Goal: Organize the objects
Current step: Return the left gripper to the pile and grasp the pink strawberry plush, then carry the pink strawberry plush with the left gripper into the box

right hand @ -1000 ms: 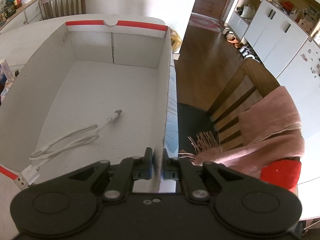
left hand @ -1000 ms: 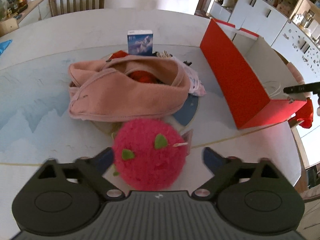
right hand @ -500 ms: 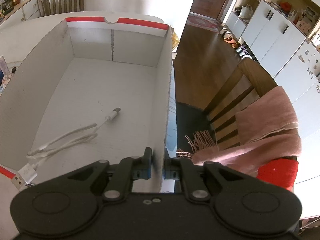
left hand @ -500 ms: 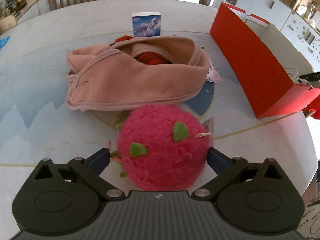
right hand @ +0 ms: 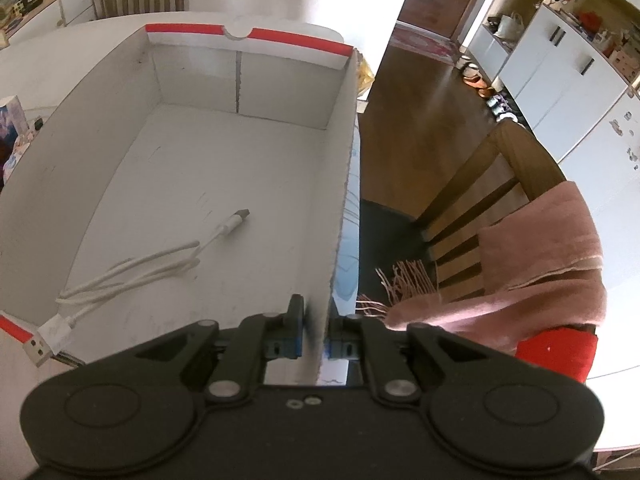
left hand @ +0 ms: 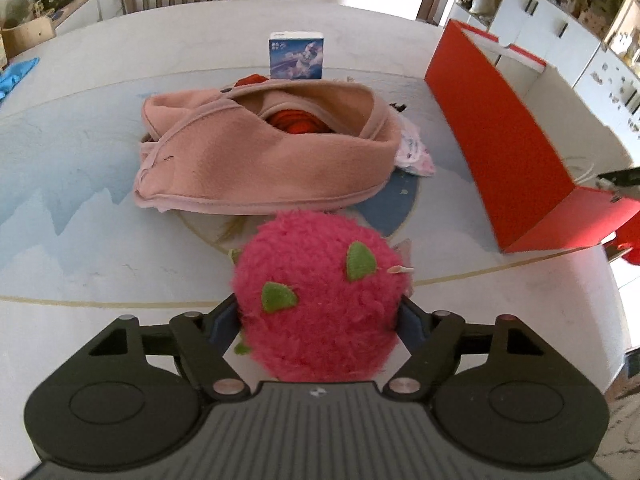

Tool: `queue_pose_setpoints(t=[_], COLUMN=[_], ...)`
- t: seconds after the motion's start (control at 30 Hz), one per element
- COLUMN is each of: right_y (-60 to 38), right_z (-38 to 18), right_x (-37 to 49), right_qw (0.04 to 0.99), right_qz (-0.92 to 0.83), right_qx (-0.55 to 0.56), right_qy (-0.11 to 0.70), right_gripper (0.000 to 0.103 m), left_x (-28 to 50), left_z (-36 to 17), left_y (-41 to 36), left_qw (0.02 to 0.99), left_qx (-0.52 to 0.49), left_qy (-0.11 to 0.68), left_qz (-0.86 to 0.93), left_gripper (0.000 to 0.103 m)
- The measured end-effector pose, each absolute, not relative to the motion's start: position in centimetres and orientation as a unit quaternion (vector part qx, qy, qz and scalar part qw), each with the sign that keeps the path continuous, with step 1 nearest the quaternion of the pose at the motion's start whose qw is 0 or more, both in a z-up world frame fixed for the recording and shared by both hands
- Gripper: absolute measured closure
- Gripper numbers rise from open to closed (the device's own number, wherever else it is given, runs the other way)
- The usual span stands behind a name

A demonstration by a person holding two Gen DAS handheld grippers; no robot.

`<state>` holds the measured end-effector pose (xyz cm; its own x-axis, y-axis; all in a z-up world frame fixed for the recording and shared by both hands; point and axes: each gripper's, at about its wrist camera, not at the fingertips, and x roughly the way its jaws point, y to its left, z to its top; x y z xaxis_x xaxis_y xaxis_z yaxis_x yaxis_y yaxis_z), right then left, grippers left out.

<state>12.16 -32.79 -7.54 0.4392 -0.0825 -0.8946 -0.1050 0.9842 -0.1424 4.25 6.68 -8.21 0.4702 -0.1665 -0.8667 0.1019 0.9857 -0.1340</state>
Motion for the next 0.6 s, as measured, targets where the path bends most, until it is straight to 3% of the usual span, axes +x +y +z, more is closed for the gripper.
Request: queue_pose_setpoints(t=[0.23,0.6], right_y=[-33.5,-33.8], right_z=[-7.5,-7.5], right_x=[12.3,12.4], right_qw=[0.842,0.84], right_qz=[0.024,0.034], right_qx=[-0.079,-0.077], right_qy=[0.533,0.535], right_gripper=[0.097,0.097], left_x=[3.7,6.1], left_z=[-4.7,2.0], left_y=[5.1,-2.6], left_qw=[0.863,0.868], left_qx=[-0.068,-0.042], left_qy=[0.492,0.443], left_qz=[-0.095,-0.221], left_gripper=[0.025,0.025])
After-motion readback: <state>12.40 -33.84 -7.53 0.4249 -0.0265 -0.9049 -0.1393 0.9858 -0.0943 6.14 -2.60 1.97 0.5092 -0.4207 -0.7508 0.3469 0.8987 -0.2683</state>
